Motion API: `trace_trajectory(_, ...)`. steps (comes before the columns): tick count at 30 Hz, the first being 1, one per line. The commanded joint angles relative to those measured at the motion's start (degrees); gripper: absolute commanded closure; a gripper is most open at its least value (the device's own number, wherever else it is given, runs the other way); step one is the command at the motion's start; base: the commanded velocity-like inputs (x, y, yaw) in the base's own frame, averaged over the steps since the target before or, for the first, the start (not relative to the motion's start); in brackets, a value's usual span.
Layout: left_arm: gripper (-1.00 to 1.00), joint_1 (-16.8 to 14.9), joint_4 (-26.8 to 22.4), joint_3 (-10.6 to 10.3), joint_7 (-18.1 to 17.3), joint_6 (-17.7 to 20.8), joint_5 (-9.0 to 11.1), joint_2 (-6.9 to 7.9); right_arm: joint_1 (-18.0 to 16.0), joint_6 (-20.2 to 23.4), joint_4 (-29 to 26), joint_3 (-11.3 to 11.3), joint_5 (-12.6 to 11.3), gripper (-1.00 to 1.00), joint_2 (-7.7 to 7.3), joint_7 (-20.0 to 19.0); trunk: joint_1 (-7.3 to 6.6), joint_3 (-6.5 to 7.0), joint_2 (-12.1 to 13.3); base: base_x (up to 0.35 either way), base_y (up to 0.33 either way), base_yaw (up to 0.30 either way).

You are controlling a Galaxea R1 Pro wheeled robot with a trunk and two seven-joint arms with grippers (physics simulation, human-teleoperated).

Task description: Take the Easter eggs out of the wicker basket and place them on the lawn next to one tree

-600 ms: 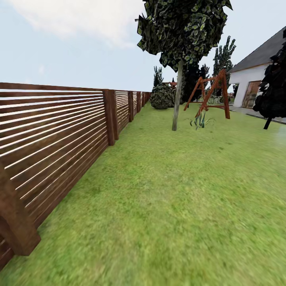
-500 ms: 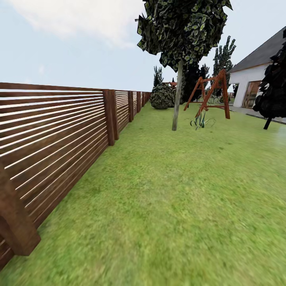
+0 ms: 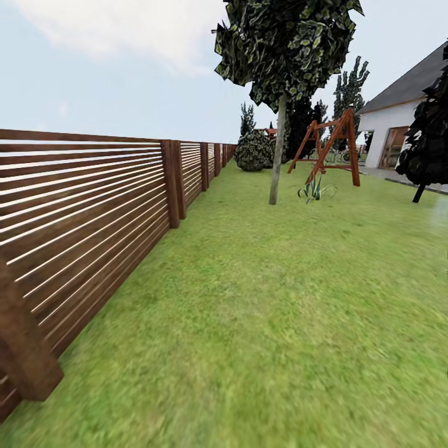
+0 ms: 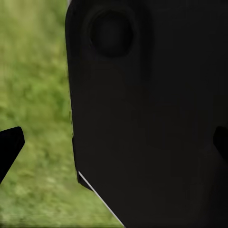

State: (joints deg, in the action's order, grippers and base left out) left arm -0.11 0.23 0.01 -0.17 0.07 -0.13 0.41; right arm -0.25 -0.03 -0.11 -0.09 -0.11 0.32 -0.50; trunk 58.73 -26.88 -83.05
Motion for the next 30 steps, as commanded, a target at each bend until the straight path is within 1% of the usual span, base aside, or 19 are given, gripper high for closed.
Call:
trace_trajectory(1, -1.00, -0.1, -0.1, 0.0, 0.0, 0.0, 0.0, 0.23, 0.0, 0.0, 0.1, -0.1, 0.0, -1.00, -0.01, 0.0, 0.00, -0.04, 0.0, 0.000, 0.000, -0.104)
trace_trajectory(5, -1.00, -0.4, -0.4, -0.1, -0.1, -0.1, 0.0, 0.96, 0.0, 0.0, 0.3, -0.3, -0.1, -1.00, -0.17, -0.1, 0.00, -0.04, 0.0, 0.000, 0.000, -0.209)
trace_trajectory(8, -1.00, -0.5, -0.5, -0.2, -0.1, -0.1, -0.1, 1.14, 0.0, -0.1, 0.3, -0.3, -0.1, -1.00, -0.21, -0.1, 0.00, -0.04, 0.0, 0.000, 0.000, -0.266)
trace_trajectory(30, -1.00, -0.5, -0.6, 0.0, -0.1, -0.1, 0.0, 1.24, 0.0, -0.1, 0.2, -0.4, -0.2, -1.00, -0.18, -0.2, 0.00, -0.04, 0.0, 0.000, 0.000, -0.296)
